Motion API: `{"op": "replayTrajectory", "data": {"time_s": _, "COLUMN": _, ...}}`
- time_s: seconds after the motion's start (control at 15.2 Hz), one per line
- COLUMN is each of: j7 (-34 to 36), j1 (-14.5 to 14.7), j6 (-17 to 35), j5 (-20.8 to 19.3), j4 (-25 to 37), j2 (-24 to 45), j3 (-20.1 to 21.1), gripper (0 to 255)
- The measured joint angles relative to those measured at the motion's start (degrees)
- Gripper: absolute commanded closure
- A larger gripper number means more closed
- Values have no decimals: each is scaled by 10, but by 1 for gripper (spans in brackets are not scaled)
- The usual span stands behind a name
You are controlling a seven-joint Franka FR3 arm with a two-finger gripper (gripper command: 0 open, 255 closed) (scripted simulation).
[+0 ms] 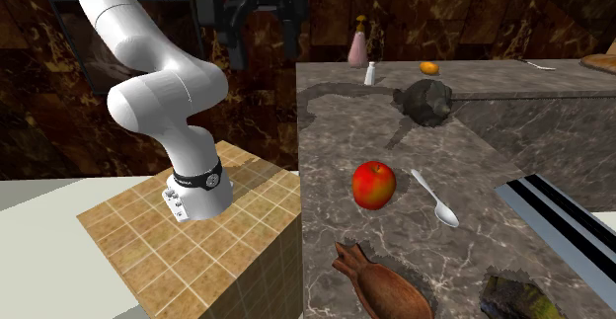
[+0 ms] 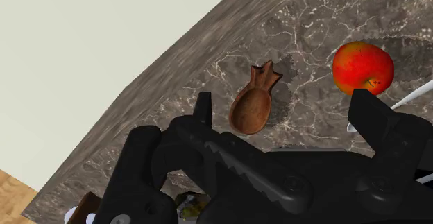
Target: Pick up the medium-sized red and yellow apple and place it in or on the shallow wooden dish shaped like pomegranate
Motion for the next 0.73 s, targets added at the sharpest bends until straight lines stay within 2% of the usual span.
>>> {"op": "replayTrajectory", "data": {"time_s": 0.2, "j7": 11, "j1": 4, "j6": 14, "j5": 9, "j4": -8, "j2": 12, "j3": 8, "gripper": 0}}
{"op": "replayTrajectory", "data": {"time_s": 0.73, "j7": 70, "j1": 27, "j6": 100, "j5": 57, "j4": -27, "j2": 116, "j3": 49, "gripper": 0}}
